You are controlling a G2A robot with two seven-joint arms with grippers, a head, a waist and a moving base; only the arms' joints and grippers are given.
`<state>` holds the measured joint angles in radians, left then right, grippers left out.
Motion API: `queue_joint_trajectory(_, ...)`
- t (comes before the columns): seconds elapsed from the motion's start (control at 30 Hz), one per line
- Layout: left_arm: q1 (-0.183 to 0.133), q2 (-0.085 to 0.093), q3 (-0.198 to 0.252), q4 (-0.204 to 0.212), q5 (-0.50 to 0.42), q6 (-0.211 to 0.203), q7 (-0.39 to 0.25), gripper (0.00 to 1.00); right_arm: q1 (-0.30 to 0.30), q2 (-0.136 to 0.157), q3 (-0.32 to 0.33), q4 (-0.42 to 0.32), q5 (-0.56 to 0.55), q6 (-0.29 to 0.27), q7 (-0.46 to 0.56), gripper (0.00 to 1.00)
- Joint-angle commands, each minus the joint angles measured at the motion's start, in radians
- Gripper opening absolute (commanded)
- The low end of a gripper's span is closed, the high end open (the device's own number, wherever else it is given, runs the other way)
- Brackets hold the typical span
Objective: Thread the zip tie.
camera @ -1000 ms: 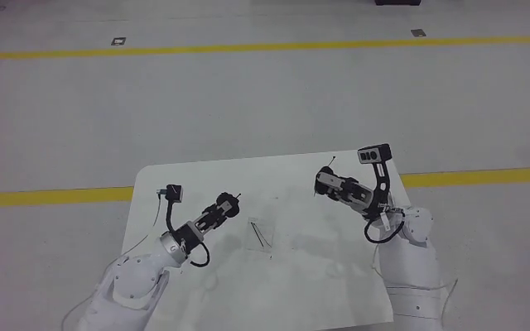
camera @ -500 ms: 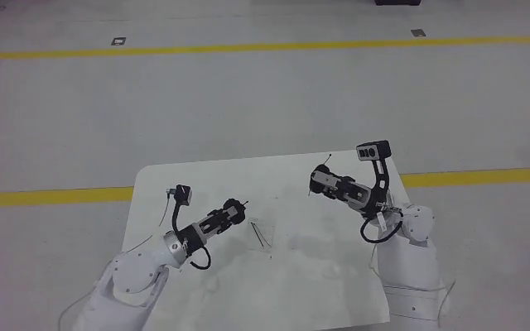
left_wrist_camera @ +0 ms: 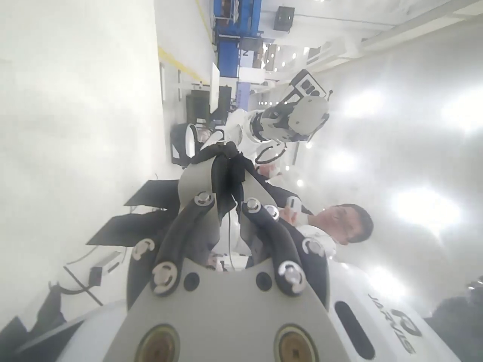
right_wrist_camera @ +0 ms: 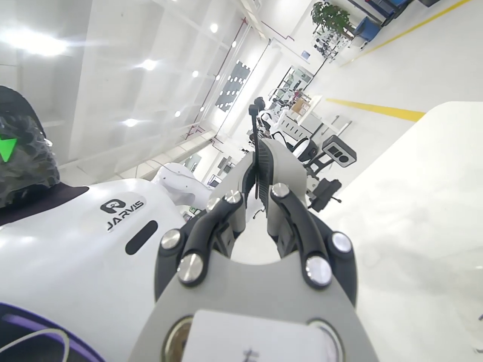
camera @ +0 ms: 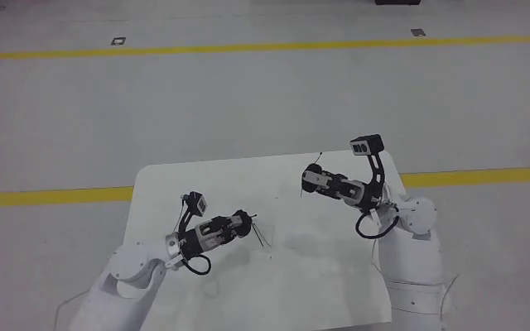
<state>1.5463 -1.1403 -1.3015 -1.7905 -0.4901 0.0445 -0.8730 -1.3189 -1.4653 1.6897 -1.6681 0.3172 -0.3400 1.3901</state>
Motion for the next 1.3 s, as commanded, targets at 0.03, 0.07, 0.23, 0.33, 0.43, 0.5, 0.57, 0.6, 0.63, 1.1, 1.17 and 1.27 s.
queue_joint_trajectory(0.03,-0.006,0.001,0.005,0.012,-0.056,0.016,-0.027,0.00,-0.001,0.013,-0.020,-0.006,-0.020,0.000,0.000,0.00)
queue_joint_trajectory(0.07,-0.007,0.002,0.008,0.015,-0.065,0.020,-0.032,0.00,-0.002,0.017,-0.025,-0.004,-0.018,0.000,0.000,0.00)
queue_joint_trajectory(0.23,-0.024,0.001,0.031,0.030,-0.128,0.040,-0.056,0.00,-0.008,0.040,-0.065,-0.015,-0.061,0.000,0.000,0.00)
queue_joint_trajectory(0.33,-0.032,0.002,0.044,0.037,-0.138,0.043,-0.056,0.00,-0.010,0.050,-0.079,-0.007,-0.065,0.000,0.000,0.00)
queue_joint_trajectory(0.43,-0.040,0.003,0.055,0.045,-0.147,0.051,-0.056,0.00,-0.007,0.058,-0.096,-0.014,-0.070,0.000,0.000,0.00)
queue_joint_trajectory(0.5,-0.047,0.005,0.060,0.043,-0.128,0.052,-0.055,0.00,-0.005,0.062,-0.101,-0.018,-0.072,0.000,0.000,0.00)
queue_joint_trajectory(0.57,-0.047,0.005,0.060,0.043,-0.128,0.052,-0.055,0.00,-0.005,0.062,-0.101,-0.018,-0.072,0.000,0.000,0.00)
queue_joint_trajectory(0.6,-0.047,0.005,0.060,0.043,-0.128,0.052,-0.055,0.00,-0.005,0.062,-0.101,-0.018,-0.072,0.000,0.000,0.00)
queue_joint_trajectory(0.63,-0.047,0.005,0.060,0.043,-0.128,0.052,-0.055,0.00,-0.005,0.062,-0.101,-0.018,-0.072,0.000,0.000,0.00)
queue_joint_trajectory(1.1,-0.062,0.007,0.076,0.066,-0.288,0.173,-0.114,0.00,0.006,0.070,-0.134,-0.010,-0.144,0.000,-0.049,0.00)
queue_joint_trajectory(1.17,-0.064,0.009,0.079,0.074,-0.307,0.196,-0.118,0.00,0.008,0.071,-0.143,-0.012,-0.156,0.000,-0.045,0.00)
queue_joint_trajectory(1.27,-0.069,0.010,0.085,0.086,-0.329,0.208,-0.113,0.00,0.006,0.073,-0.156,-0.014,-0.198,0.000,-0.047,0.00)
